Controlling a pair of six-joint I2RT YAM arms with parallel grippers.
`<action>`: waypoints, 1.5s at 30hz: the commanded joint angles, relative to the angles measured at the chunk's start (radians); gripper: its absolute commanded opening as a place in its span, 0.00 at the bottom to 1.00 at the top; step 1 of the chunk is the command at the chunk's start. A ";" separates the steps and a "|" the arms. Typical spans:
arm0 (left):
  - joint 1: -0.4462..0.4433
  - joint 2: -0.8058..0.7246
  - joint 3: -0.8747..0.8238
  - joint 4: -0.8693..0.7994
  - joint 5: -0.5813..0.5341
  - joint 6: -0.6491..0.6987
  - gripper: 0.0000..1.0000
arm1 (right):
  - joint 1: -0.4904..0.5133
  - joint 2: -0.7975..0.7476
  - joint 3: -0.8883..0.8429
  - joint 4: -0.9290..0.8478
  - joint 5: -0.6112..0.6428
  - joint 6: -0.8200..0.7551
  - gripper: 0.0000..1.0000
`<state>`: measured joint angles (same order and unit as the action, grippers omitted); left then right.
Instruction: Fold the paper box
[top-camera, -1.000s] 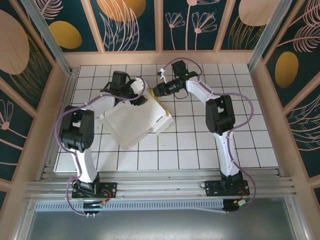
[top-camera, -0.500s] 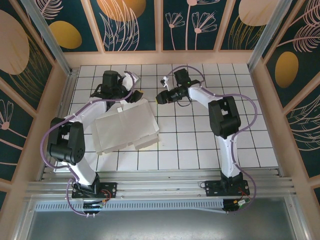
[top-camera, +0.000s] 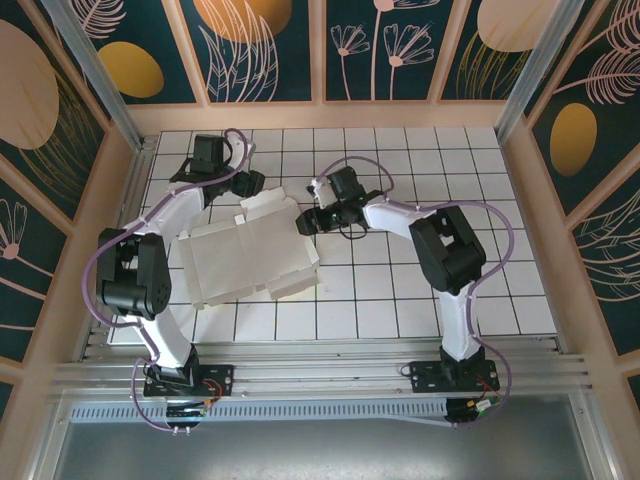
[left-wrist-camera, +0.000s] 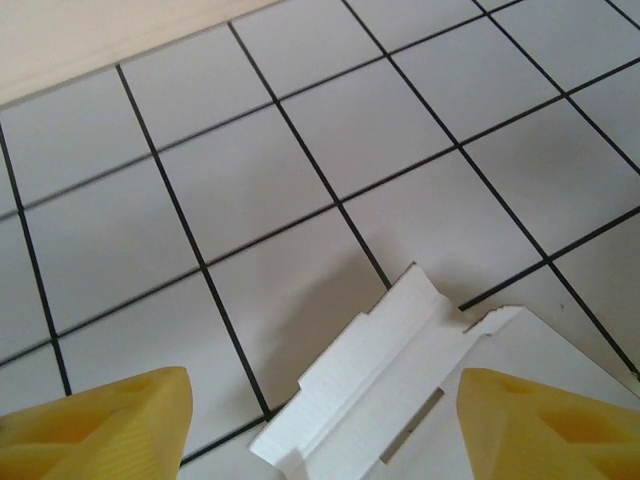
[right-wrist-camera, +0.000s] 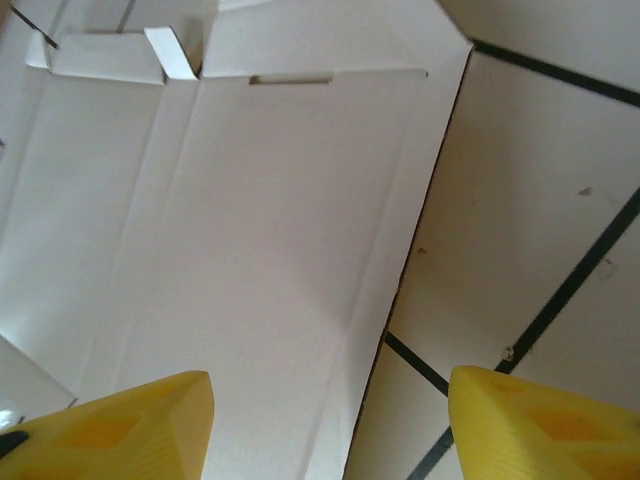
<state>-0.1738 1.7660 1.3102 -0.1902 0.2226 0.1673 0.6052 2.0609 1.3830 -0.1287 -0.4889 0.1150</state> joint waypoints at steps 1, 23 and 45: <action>0.004 -0.046 -0.047 0.049 -0.034 -0.085 0.70 | 0.018 0.042 0.028 0.022 0.053 0.017 0.59; 0.004 -0.241 -0.286 0.412 0.225 -0.196 0.69 | 0.046 -0.165 0.078 -0.165 0.778 -0.764 0.00; -0.010 0.012 -0.275 0.552 0.398 0.125 0.69 | 0.065 -0.319 -0.518 1.031 1.000 -1.879 0.00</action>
<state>-0.1776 1.7218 0.9604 0.4065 0.6189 0.2012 0.6548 1.7473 0.9115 0.6693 0.5220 -1.6726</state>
